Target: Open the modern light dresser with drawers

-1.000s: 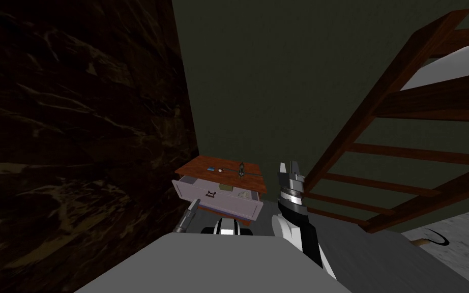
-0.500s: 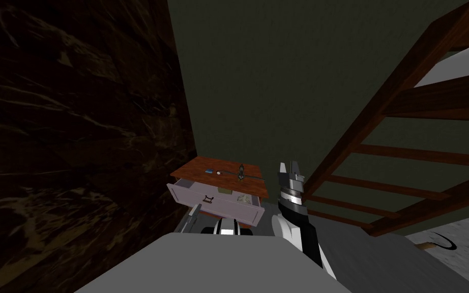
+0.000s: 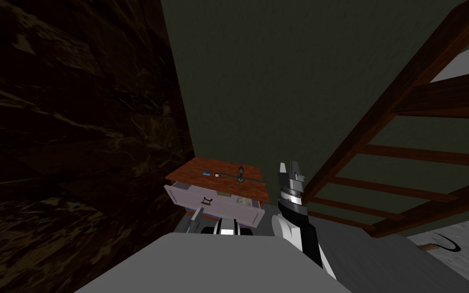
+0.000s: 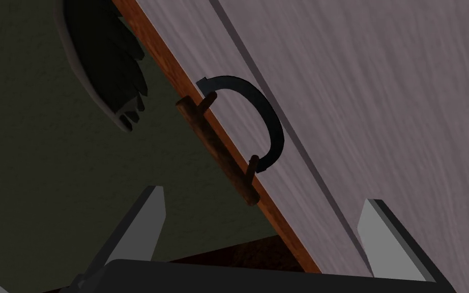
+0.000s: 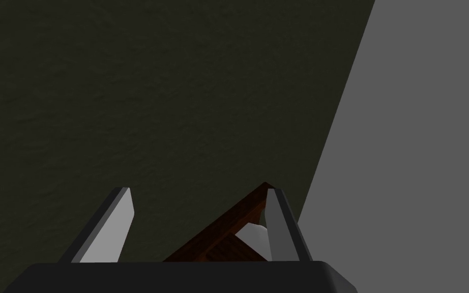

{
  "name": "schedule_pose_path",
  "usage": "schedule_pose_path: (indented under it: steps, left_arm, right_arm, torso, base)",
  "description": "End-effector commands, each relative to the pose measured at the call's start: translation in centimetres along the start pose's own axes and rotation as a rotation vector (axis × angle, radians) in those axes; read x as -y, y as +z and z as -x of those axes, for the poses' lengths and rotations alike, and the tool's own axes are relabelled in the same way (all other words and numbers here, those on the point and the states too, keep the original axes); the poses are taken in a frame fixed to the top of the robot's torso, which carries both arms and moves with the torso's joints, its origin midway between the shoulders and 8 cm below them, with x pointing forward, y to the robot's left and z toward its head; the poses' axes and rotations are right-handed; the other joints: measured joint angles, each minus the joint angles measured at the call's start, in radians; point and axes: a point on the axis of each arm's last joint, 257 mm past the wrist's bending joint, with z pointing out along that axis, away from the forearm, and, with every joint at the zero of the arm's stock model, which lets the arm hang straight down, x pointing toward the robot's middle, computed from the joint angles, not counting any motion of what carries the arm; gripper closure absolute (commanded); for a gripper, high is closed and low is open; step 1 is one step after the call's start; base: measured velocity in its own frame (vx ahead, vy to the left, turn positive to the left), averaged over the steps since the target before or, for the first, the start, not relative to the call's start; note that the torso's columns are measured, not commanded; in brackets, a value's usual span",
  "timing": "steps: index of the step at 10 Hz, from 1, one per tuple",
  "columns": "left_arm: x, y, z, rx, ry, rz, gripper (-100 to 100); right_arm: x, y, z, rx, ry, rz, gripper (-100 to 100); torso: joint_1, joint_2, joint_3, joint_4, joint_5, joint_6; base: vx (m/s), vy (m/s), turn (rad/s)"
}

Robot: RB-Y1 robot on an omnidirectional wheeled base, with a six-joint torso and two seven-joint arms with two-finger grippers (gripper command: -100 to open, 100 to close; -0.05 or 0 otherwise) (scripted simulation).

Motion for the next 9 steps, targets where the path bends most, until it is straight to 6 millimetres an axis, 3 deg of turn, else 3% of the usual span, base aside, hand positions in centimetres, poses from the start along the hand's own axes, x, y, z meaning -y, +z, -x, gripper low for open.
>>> schedule_pose_path:
  steps: [1,5,8,9]
  left_arm:
    - [0.4,-0.1,-1.0,0.005,-0.019,0.004,-100]
    - [-0.3,3.1,0.4,0.007,-0.020,0.004,-100]
    - [-0.3,3.3,0.5,0.008,-0.019,0.002,-100]
    - [0.0,1.9,-0.2,0.006,-0.020,0.004,100]
  right_arm:
    - [0.0,0.0,0.0,0.000,0.000,0.000,0]
    - [0.0,0.0,0.0,0.000,0.000,0.000,0]
    - [0.0,0.0,0.0,0.000,0.000,0.000,0]
    - [0.0,0.0,0.0,0.000,0.000,0.000,0]
  torso:
    - [-0.001,0.000,0.000,0.000,0.000,0.000]
    - [-0.002,-0.003,-0.002,-0.001,-0.001,0.000]
    - [-0.001,-0.003,-0.002,-0.001,0.000,0.000]
    - [0.000,-0.003,-0.002,-0.001,0.000,0.000]
  base:
    - [-0.002,0.006,-0.013]
    - [-0.022,-0.025,-0.004]
    - [-0.010,-0.021,-0.001]
    - [0.016,0.022,0.005]
